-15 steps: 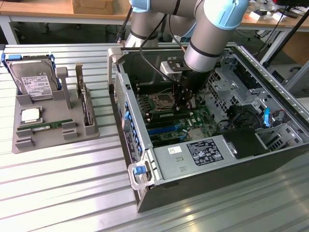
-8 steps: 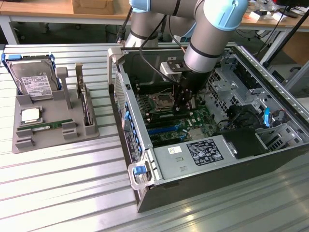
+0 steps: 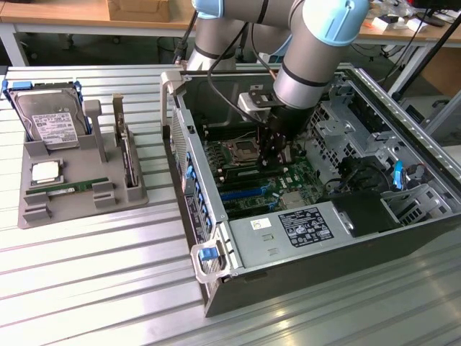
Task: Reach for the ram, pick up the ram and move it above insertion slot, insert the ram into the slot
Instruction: 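Insert the ram into the slot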
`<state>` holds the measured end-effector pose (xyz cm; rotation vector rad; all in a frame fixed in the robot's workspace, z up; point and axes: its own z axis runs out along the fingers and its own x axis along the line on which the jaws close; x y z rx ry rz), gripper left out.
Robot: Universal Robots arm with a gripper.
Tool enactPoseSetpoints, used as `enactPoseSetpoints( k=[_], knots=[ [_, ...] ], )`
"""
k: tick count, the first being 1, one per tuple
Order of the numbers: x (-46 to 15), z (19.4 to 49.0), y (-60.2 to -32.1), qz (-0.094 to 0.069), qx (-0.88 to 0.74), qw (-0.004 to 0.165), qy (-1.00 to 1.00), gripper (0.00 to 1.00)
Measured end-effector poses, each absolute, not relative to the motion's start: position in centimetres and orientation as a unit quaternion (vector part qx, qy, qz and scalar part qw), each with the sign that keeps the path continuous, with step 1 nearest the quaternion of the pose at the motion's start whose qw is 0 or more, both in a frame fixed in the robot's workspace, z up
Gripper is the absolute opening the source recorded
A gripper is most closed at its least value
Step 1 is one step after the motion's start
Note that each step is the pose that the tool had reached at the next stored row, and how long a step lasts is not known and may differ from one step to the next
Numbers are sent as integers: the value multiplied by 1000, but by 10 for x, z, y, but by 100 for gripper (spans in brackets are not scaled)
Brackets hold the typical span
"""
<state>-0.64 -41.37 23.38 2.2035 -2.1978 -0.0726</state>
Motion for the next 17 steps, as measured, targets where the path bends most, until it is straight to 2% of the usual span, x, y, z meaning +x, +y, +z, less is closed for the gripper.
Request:
enactPoseSetpoints(
  k=[9, 10, 17],
  knots=[
    [-6, 234, -414, -23, 708, 15, -706, 12],
    [-6, 234, -414, -23, 708, 14, -706, 19],
    [-6, 242, -414, -23, 708, 14, -706, 19]
  ],
)
